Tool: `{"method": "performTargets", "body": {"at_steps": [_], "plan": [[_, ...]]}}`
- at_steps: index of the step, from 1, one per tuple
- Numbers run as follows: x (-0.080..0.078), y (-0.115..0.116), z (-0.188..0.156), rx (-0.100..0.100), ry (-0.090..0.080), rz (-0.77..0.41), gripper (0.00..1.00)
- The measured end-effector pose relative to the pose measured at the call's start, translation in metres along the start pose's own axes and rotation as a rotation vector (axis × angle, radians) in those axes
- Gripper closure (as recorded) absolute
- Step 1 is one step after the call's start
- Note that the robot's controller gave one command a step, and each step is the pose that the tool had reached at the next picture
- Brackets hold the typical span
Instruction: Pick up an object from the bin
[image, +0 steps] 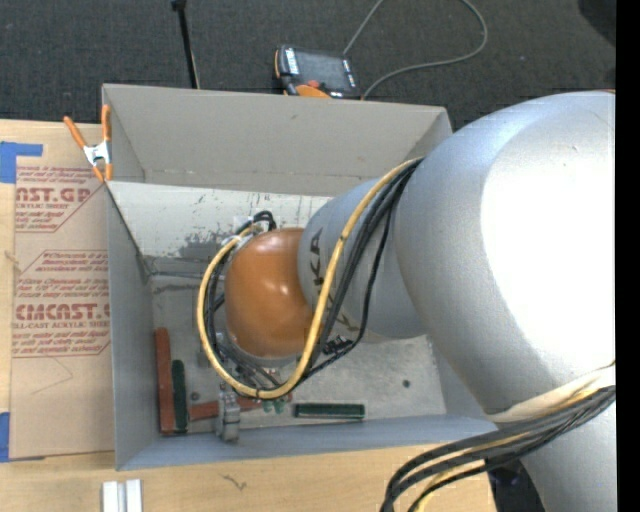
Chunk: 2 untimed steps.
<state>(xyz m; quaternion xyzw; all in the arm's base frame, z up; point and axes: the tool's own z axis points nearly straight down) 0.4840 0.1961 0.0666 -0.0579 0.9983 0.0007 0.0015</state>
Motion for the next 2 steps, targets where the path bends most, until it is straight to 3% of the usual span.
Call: {"method": "performTargets", "body": {"at_steps": [1, 2], "plan": [[0.0, 0.001, -0.003, 0.0, 0.003, -0.001, 1.0], [-0.023, -0.012, -0.143, -0.001, -0.007, 0.004, 1.0]]}}
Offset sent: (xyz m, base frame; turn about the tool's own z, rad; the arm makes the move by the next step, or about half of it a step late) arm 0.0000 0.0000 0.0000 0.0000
